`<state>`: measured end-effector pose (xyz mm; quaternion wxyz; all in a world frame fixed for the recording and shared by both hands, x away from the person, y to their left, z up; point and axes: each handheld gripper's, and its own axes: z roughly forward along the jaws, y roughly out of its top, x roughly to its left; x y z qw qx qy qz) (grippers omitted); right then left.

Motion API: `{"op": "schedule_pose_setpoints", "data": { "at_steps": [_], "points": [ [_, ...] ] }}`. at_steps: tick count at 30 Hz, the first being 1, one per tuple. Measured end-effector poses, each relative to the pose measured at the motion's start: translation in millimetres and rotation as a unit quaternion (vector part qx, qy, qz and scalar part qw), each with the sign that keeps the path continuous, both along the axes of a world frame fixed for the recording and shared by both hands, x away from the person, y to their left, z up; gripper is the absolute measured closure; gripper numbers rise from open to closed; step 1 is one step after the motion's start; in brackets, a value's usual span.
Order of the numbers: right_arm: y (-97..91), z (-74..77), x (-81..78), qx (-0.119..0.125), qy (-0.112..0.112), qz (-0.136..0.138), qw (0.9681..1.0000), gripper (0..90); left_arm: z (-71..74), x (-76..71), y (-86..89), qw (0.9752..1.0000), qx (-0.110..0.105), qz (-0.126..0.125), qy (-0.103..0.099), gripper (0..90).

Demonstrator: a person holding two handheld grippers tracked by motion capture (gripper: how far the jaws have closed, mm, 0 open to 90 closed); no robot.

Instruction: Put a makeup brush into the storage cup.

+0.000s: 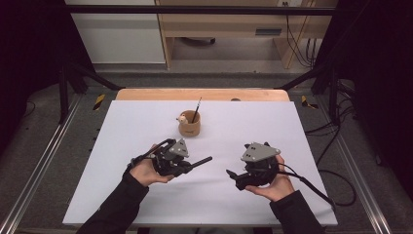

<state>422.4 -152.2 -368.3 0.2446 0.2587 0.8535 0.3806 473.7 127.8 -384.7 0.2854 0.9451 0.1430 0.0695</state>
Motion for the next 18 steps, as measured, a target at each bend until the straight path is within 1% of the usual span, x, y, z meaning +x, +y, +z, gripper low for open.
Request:
{"op": "schedule_pose_setpoints", "data": {
  "at_steps": [3,5,6,7,9,10,12,18],
  "points": [
    [2.4,1.7,-0.4,-0.009,0.001,0.007,0.9999,7.8,0.1,0.2,-1.6,1.0000,0.003,-0.003,-0.001,78.5],
    [4.4,2.6,-0.8,-0.014,0.001,0.011,0.9998,7.9,1.1,0.7,-3.2,0.9999,0.003,-0.009,0.006,78.5],
    [5.6,2.9,-1.0,-0.017,0.002,0.014,0.9997,8.0,0.9,0.4,-4.0,0.9999,-0.002,-0.009,0.010,78.5],
    [6.6,3.1,-1.1,-0.020,0.002,0.015,0.9997,8.1,1.5,0.4,-4.7,0.9999,-0.001,-0.010,0.011,78.5],
    [8.5,3.4,-1.4,-0.024,0.006,0.021,0.9995,8.7,1.7,0.5,-6.0,0.9999,0.003,-0.013,0.011,78.5],
    [9.3,3.3,-1.6,-0.024,0.007,0.022,0.9994,8.7,1.5,0.2,-6.8,0.9999,0.005,-0.012,0.008,78.5],
    [11.4,2.7,-2.1,-0.026,0.008,0.025,0.9993,8.7,1.5,0.3,-8.0,0.9998,0.008,-0.017,0.011,78.5],
    [14.3,0.8,-2.9,-0.035,0.009,0.033,0.9988,9.3,0.6,0.7,-11.5,0.9996,0.008,-0.023,0.015,78.5]
  ]
}}
